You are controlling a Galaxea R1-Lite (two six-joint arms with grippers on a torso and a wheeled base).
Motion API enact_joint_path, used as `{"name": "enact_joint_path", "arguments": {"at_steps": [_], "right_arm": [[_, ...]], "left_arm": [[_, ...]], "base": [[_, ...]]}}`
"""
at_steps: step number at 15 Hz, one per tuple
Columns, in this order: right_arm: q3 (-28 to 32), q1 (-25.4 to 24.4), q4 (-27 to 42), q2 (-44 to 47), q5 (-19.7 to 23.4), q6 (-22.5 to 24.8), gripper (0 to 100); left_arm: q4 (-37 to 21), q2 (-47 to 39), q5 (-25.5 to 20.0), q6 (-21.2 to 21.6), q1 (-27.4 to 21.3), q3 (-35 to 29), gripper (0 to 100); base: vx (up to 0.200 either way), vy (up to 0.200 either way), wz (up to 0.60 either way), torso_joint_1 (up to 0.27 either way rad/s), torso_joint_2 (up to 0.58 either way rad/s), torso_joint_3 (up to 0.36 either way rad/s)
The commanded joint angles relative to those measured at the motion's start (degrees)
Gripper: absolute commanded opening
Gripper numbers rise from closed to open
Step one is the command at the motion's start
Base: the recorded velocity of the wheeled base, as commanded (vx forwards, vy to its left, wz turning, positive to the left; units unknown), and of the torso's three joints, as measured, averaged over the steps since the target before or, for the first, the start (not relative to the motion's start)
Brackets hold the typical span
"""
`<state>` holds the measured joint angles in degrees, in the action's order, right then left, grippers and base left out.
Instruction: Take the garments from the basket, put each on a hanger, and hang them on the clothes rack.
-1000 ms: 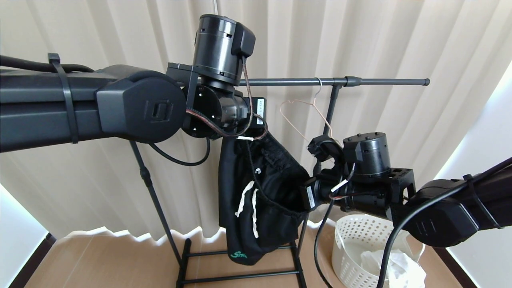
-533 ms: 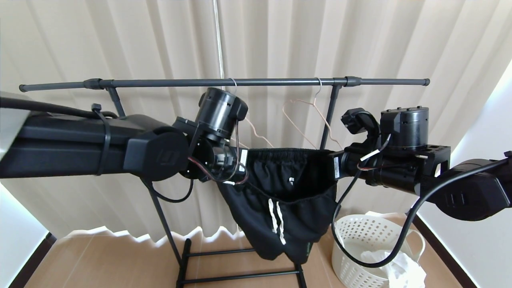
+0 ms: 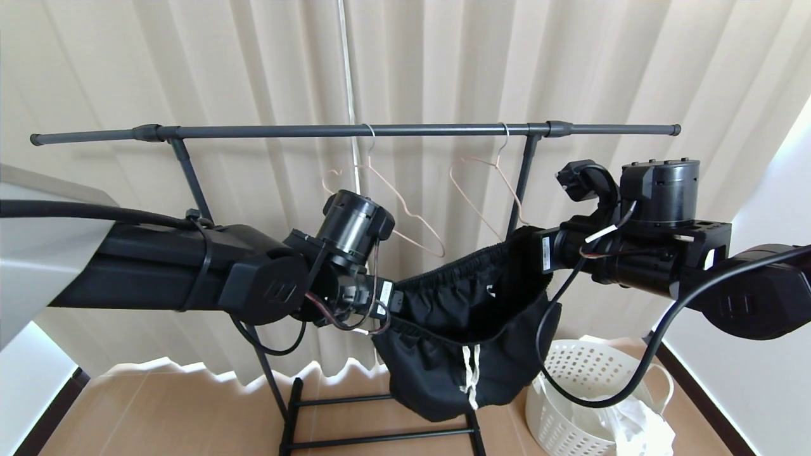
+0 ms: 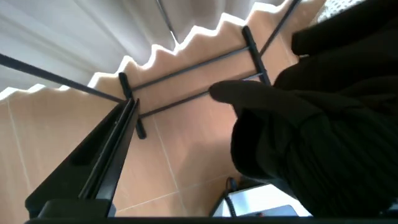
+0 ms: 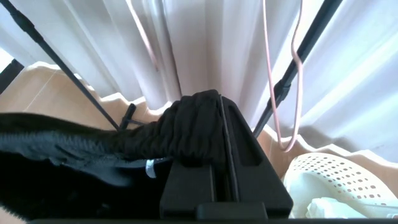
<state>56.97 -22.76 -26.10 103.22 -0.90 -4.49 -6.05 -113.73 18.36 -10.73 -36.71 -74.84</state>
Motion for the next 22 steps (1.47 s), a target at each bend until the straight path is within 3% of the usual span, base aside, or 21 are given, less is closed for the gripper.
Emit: {"name": "enact_joint_path", "arguments": {"at_steps": [1, 2, 3, 4, 5, 7, 11, 14, 18, 19, 22], "right_arm": [[0.07, 0.26, 0.0, -0.03, 0.02, 0.0, 0], [0.07, 0.26, 0.0, -0.03, 0.02, 0.0, 0], [0.25, 0.35, 0.0, -0.03, 0.02, 0.0, 0], [0.34, 0.52, 0.0, 0.05, 0.02, 0.0, 0], [0.51, 0.88, 0.08, 0.14, 0.02, 0.0, 0], [0.69, 0.96, 0.08, -0.03, 0.02, 0.0, 0], [0.6, 0.88, 0.08, -0.03, 0.02, 0.0, 0], [0.43, 0.88, 0.17, -0.12, 0.02, 0.0, 0], [-0.01, 0.44, 0.08, -0.56, -2.0, 0.18, 0], [-0.1, 0.08, 0.08, -0.56, -3.14, 0.27, 0], [-0.45, -0.71, 0.08, -0.65, -3.49, 1.23, 0]], "left_arm": [[0.07, 1.84, -8.25, 0.36, 2.52, 0.92, 100], [0.07, 1.84, -8.25, 0.36, 2.52, 0.92, 100], [0.86, 4.3, -18.71, 0.44, 5.07, 0.92, 100], [1.39, 4.92, -21.35, 0.44, 5.77, 1.01, 100], [2.09, 6.68, -28.03, 0.44, 7.7, 1.19, 100], [2.18, 8.78, -35.41, 0.53, 9.81, 1.89, 100], [3.23, 12.48, -44.55, 3.26, 12.01, 5.58, 100], [12.99, 14.85, -50.7, 9.32, 13.24, 15.25, 100], [14.57, 14.23, -49.56, 9.15, 13.94, 13.93, 100], [14.48, 12.83, -47.45, 8.71, 13.94, 12.35, 100], [11.41, 6.15, -34.62, 4.93, 12.98, 2.33, 100]], "base": [[0.0, 0.0, 0.0, 0.0, 0.0, 0.0], [0.0, 0.0, 0.0, 0.0, 0.0, 0.0], [0.0, 0.0, 0.0, 0.0, 0.0, 0.0], [0.0, 0.0, 0.0, 0.0, 0.0, 0.0], [0.0, 0.0, 0.0, 0.0, 0.0, 0.0], [0.0, 0.0, 0.0, 0.0, 0.0, 0.0], [0.0, 0.0, 0.0, 0.0, 0.0, 0.0], [0.0, 0.0, 0.0, 0.0, 0.0, 0.0], [0.0, 0.0, 0.0, 0.0, 0.0, 0.0], [0.0, 0.0, 0.0, 0.0, 0.0, 0.0], [0.0, 0.0, 0.0, 0.0, 0.0, 0.0]]}}
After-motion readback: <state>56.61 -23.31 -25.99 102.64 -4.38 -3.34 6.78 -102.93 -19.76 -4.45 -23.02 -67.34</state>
